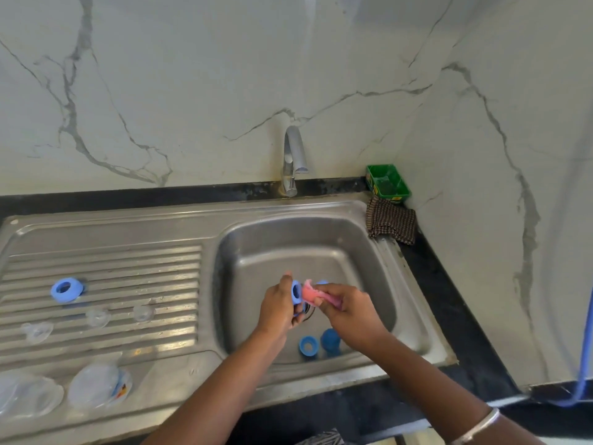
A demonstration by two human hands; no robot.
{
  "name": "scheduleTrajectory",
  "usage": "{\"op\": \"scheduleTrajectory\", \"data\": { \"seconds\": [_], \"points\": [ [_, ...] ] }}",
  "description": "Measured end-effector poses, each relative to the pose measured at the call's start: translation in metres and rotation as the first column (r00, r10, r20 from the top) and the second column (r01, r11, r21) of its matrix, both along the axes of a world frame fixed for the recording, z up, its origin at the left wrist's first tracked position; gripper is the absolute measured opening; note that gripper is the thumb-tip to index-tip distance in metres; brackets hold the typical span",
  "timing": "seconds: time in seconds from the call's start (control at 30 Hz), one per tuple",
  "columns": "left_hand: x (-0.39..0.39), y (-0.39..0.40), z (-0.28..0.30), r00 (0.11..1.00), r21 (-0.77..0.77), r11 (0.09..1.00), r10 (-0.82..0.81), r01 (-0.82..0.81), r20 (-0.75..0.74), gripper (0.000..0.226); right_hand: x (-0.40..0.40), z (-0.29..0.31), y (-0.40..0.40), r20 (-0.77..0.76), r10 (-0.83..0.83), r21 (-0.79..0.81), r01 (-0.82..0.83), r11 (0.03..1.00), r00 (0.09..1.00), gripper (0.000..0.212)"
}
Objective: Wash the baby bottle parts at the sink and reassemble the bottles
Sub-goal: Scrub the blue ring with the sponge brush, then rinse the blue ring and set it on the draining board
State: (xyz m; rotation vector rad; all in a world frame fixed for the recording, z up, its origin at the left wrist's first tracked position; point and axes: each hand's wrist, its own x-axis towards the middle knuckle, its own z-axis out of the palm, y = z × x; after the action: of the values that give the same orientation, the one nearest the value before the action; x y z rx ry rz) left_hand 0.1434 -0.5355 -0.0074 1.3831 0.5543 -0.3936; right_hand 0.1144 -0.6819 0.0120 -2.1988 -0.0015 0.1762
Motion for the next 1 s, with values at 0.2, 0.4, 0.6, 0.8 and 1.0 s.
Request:
{"op": "scheduleTrajectory", "data": {
  "seconds": [0.2,0.4,0.6,0.8,1.0],
  "points": [
    [0.026,-0.006,-0.017,0.976,0.421,0.905,-0.143,0.062,0.164,0.027,0.054,-0.02,-0.065,0.001,-0.197,-0.178,0.194,0.965,0.98,0.031],
    [0.055,-0.037,-0.015,0.943,0.516,0.851,-0.246,0.099,0.225,0.038,0.113,-0.016,-0.124,0.094,-0.138,-0.415,0.165,0.895,0.986,0.029],
    [0.083,-0.066,-0.013,0.934,0.527,0.847,-0.242,0.071,0.264,0.036,0.156,-0.015,-0.162,0.145,-0.183,-0.662,0.233,0.712,0.972,0.051],
    [0.101,-0.086,-0.017,0.93,0.544,0.837,-0.248,0.065,0.27,0.039,0.176,-0.03,-0.175,0.234,-0.201,-0.613,0.305,0.729,0.951,0.053],
    [0.111,-0.089,-0.021,0.941,0.538,0.843,-0.204,0.028,0.271,0.042,0.182,-0.034,-0.173,0.168,-0.305,-0.614,0.342,0.711,0.937,0.062]
  ]
}}
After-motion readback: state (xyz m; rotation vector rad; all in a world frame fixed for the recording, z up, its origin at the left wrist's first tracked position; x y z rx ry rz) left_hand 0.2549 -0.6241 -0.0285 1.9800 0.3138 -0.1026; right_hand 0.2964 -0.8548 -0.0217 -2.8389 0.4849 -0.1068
